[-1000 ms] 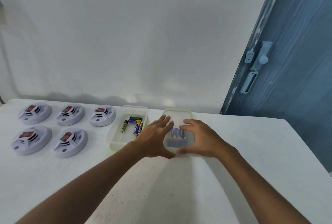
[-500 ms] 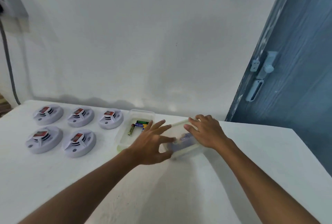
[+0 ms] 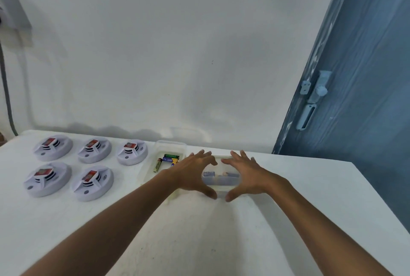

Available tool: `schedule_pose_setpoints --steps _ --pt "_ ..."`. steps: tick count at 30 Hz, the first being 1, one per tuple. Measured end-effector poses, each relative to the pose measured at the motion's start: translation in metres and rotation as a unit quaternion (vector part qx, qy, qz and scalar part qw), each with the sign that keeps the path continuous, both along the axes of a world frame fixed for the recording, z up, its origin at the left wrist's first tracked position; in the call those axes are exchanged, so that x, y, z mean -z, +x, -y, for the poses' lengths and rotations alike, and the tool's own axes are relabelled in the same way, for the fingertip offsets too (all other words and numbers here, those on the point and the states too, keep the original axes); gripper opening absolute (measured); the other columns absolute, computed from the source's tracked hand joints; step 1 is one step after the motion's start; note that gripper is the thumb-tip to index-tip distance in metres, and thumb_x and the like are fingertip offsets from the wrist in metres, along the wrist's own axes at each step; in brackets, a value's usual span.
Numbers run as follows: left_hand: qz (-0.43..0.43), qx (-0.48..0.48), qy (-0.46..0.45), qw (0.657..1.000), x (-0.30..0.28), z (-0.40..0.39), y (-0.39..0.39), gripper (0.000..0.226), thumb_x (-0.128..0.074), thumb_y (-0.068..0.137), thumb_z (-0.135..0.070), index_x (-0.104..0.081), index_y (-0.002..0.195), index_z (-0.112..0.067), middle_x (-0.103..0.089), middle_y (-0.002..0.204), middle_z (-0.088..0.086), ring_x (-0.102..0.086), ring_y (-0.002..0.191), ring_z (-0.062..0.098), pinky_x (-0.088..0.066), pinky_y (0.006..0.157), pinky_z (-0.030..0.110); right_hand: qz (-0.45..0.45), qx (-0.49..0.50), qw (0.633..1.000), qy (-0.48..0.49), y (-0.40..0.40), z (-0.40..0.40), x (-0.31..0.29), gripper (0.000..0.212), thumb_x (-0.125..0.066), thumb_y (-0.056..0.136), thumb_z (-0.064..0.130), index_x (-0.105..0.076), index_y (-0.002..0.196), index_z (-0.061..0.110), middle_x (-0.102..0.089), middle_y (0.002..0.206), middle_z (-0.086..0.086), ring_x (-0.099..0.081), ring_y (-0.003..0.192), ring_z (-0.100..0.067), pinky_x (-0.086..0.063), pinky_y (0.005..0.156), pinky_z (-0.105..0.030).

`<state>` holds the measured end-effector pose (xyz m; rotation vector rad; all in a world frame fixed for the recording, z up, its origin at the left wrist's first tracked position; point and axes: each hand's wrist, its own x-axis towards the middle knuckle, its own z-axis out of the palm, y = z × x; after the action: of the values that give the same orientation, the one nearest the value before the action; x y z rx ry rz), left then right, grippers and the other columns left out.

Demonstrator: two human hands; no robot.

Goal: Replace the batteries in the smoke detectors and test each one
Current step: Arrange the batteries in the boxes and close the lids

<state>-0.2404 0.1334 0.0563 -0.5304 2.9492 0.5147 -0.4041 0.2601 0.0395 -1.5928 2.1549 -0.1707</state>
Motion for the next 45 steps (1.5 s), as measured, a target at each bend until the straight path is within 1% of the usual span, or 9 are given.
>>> schedule_pose_setpoints --steps 5,11,18,22,25,29,33,38,45 --pt "0.003 0.015 -0.033 0.999 0.001 0.002 -0.005 0.088 -0.079 0.066 -0.055 -0.041 0.137 -0.02 -0.039 0.146 0.0 -0.038 0.128 0.018 -0.032 0.102 0.03 -0.029 0.006 0.999 -0.029 0.005 -0.007 0.008 0.108 -0.076 0.067 0.061 -0.012 0.151 0.036 0.006 0.161 0.008 0.01 0.148 -0.016 -0.011 0.118 -0.039" --pt "0.007 0.023 -0.094 0.995 0.004 0.0 -0.014 0.087 -0.082 0.064 -0.052 -0.04 0.132 -0.019 -0.048 0.135 0.0 -0.046 0.118 0.02 -0.038 0.092 0.029 -0.093 -0.002 0.995 -0.041 0.01 -0.001 0.006 0.101 -0.075 0.068 0.061 -0.021 0.149 0.031 -0.011 0.161 0.0 -0.003 0.148 -0.022 -0.002 0.12 -0.045" --pt "-0.022 0.017 -0.129 0.991 0.009 -0.004 -0.016 0.084 -0.082 0.062 -0.051 -0.042 0.126 -0.016 -0.053 0.127 0.001 -0.049 0.111 0.021 -0.037 0.083 0.027 -0.131 0.012 0.988 -0.076 0.018 0.001 0.001 0.096 -0.077 0.065 0.058 -0.032 0.144 0.028 -0.031 0.152 0.002 -0.028 0.138 -0.021 -0.026 0.112 -0.033" --pt "-0.012 0.02 -0.114 0.993 0.006 -0.002 -0.016 0.084 -0.08 0.068 -0.046 -0.04 0.135 -0.017 -0.044 0.14 0.004 -0.041 0.125 0.022 -0.034 0.096 0.029 -0.143 0.034 0.987 -0.068 0.018 0.001 0.003 0.098 -0.074 0.063 0.066 -0.032 0.143 0.028 -0.035 0.148 0.0 -0.033 0.133 -0.022 -0.032 0.106 -0.035" --pt "0.002 0.013 -0.119 0.993 0.004 0.001 -0.013 0.081 -0.077 0.075 -0.04 -0.038 0.143 -0.021 -0.028 0.155 0.009 -0.018 0.145 0.028 -0.025 0.114 0.041 -0.165 0.08 0.983 -0.03 0.024 0.001 0.001 0.101 -0.055 0.063 0.084 -0.032 0.143 0.027 -0.038 0.142 -0.006 -0.036 0.128 -0.028 -0.033 0.101 -0.042" --pt "-0.105 -0.063 -0.005 0.992 0.0 -0.001 -0.004 0.06 -0.066 0.083 -0.024 -0.044 0.14 -0.022 -0.037 0.152 0.003 -0.028 0.142 0.018 -0.03 0.112 0.033 -0.153 0.133 0.979 -0.012 0.036 -0.001 -0.006 0.073 -0.026 0.087 0.075 -0.041 0.137 0.024 -0.047 0.134 -0.011 -0.044 0.12 -0.031 -0.038 0.095 -0.042" --pt "-0.12 -0.035 0.025 0.992 -0.003 -0.016 0.006 0.062 -0.068 0.085 -0.035 -0.046 0.141 -0.02 -0.037 0.152 0.002 -0.025 0.143 0.014 -0.022 0.111 0.025 -0.015 0.213 0.974 -0.071 0.032 -0.002 -0.014 0.042 -0.053 0.093 0.042 -0.05 0.126 0.016 -0.062 0.117 -0.009 -0.062 0.098 -0.028 -0.048 0.074 -0.031" --pt "-0.05 0.043 -0.024 0.998 0.003 -0.028 0.019 0.079 -0.076 0.077 -0.044 -0.043 0.142 -0.015 -0.034 0.153 0.008 -0.024 0.141 0.022 -0.024 0.111 0.032 0.314 0.319 0.885 -0.129 0.028 -0.002 -0.003 0.054 -0.065 0.088 0.023 -0.044 0.137 0.017 -0.062 0.114 -0.006 -0.067 0.085 -0.021 -0.053 0.054 -0.026" --pt "-0.048 0.064 -0.088 0.993 0.009 -0.025 0.026 0.078 -0.072 0.079 -0.046 -0.039 0.146 -0.023 -0.025 0.158 0.004 -0.025 0.143 0.021 -0.032 0.109 0.034 0.407 0.319 0.845 -0.135 0.027 -0.004 0.006 0.027 -0.073 0.083 0.013 -0.064 0.108 0.01 -0.073 0.093 -0.013 -0.071 0.069 -0.023 -0.054 0.053 -0.028"
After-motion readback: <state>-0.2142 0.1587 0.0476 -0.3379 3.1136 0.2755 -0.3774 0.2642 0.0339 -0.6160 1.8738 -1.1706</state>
